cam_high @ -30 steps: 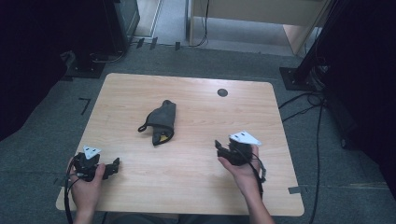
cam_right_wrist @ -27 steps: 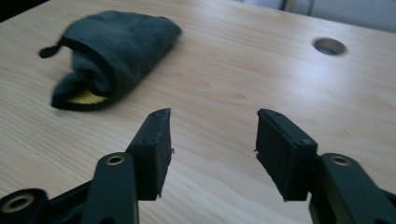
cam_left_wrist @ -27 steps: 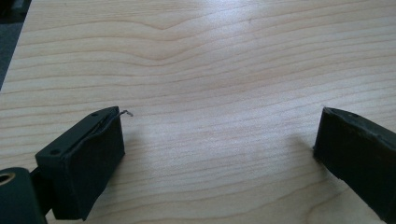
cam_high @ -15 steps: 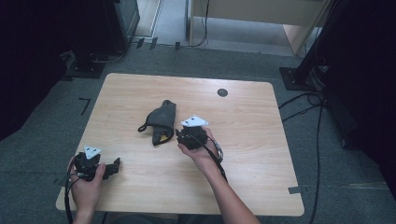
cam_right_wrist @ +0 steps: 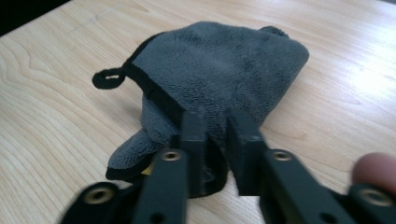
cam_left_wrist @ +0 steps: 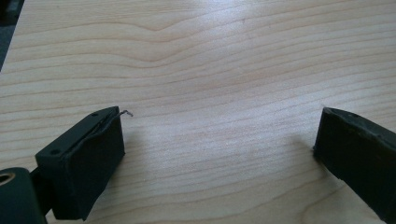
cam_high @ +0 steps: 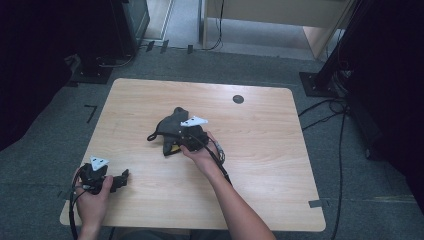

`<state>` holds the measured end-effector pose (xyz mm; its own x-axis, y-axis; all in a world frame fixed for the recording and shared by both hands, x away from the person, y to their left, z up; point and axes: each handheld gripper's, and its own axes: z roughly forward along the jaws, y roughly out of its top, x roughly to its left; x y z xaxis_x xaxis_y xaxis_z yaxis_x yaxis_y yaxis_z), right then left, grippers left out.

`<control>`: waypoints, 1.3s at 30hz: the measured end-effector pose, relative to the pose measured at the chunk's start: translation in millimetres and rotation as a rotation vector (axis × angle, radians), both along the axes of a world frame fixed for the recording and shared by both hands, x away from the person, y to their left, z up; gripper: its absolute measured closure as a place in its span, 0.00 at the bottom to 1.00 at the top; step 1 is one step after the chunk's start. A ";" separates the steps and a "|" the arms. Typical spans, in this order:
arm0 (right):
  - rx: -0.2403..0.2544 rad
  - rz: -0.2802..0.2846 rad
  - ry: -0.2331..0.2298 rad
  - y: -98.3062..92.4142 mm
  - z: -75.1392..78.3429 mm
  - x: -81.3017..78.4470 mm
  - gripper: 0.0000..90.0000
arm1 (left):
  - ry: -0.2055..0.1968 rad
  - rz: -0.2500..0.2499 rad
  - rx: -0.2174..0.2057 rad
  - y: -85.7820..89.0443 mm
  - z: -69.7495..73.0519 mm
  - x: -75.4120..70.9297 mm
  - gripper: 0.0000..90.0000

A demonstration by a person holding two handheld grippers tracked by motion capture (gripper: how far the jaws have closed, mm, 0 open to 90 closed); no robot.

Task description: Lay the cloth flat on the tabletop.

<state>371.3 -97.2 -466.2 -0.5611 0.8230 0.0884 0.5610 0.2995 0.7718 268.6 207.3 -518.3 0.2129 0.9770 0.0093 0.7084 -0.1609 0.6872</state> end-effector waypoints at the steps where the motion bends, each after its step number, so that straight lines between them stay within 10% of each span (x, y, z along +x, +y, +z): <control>1: 0.011 0.007 0.000 0.2 -0.6 -0.7 1.00 | 0.000 0.000 0.000 0.0 0.0 0.0 0.02; 8: 0.037 0.013 -0.064 0.4 10.1 -8.4 0.97 | -0.002 0.001 -0.002 -0.1 -0.1 -0.2 0.02; 15: -0.047 0.012 -0.062 22.2 0.5 2.2 0.60 | -0.002 -0.001 -0.004 -0.1 -0.1 -0.2 0.02; 19: -0.062 0.014 -0.055 23.2 -6.5 4.9 0.76 | -0.002 -0.001 -0.005 -0.1 -0.1 -0.2 0.02; 21: 0.030 0.018 -0.038 16.2 -3.6 4.9 0.91 | -0.002 -0.002 -0.006 0.1 -0.1 -0.1 0.02; 27: 0.121 0.005 -0.042 -1.7 8.2 -2.6 0.93 | -0.003 -0.003 -0.011 0.6 0.0 -0.1 0.02; 33: 0.095 0.002 -0.113 -23.0 25.9 -23.2 0.93 | -0.039 0.015 0.007 -1.0 2.0 -3.9 0.07; 39: 0.177 -0.016 -0.109 -52.3 31.8 -44.0 0.94 | -0.073 -0.010 -0.078 -11.8 11.9 -8.3 0.07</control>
<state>327.3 -149.5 -434.4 -0.5626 0.8088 0.1716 0.4746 0.1459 0.8680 260.3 195.5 -506.4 0.2243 0.9732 -0.0511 0.6543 -0.1115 0.7480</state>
